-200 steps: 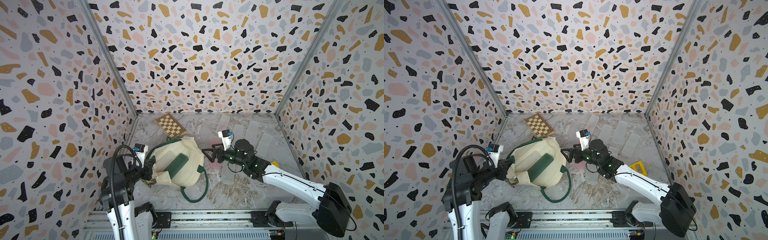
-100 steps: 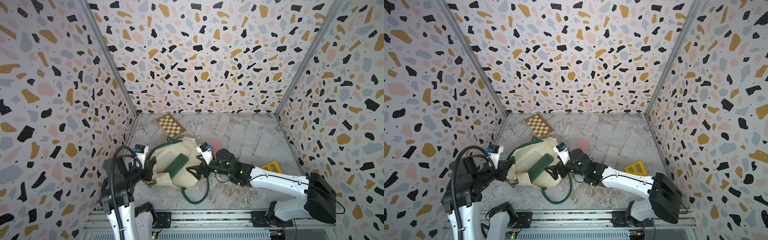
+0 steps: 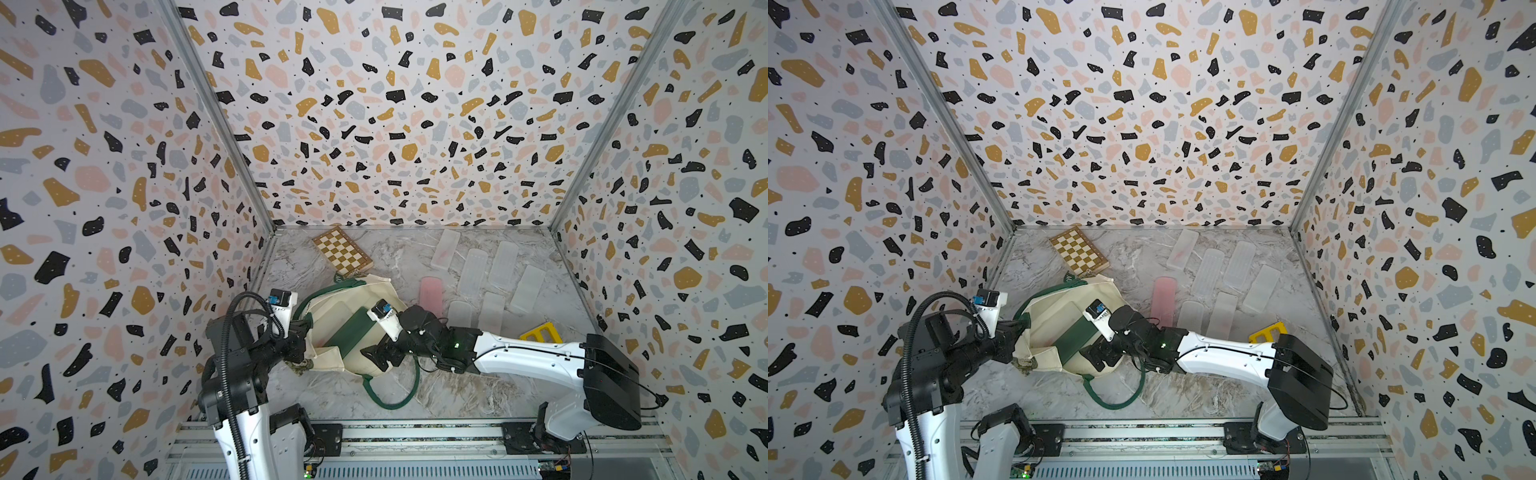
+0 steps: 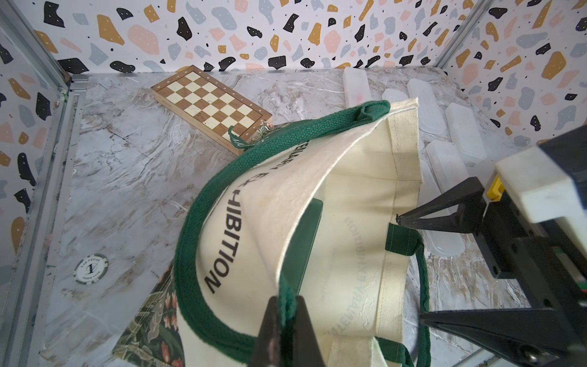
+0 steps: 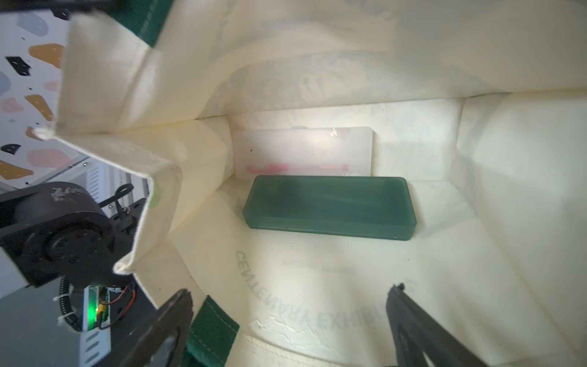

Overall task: Take out the pencil case from the canvas bag
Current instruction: Pick up the pencil case from the canvas bag.

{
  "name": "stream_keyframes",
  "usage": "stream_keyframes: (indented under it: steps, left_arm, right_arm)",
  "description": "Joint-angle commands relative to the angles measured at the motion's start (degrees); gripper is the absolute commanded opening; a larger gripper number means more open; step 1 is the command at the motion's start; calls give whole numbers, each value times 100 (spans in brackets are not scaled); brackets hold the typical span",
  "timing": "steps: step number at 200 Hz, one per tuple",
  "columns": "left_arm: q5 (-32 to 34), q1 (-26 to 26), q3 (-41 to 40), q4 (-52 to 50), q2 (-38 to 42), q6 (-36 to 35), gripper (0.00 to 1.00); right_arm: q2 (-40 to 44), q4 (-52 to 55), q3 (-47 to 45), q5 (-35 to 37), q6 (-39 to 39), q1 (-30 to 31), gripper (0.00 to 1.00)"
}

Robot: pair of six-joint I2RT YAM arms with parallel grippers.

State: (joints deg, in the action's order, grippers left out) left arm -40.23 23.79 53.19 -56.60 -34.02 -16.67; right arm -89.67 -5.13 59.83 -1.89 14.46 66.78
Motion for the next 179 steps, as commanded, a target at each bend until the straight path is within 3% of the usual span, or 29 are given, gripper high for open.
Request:
stream_keyframes:
  steps: [1,83,128,179]
  left_arm:
    - [-110,29,49,49,56,-74,0]
    - [-363,30,73,52,-75,-167,0]
    - [-521,35,187,11,-234,-337,0]
    - [-1024,29,525,-825,-641,-1791,0]
  right_arm:
    - [-48,293,236,189,-76,36,96]
    - [-735,534,639,432,21,277,96]
    - [-1280,812,1036,450,438,318,96]
    - [-1809,1089,1465,464,1186,340,96]
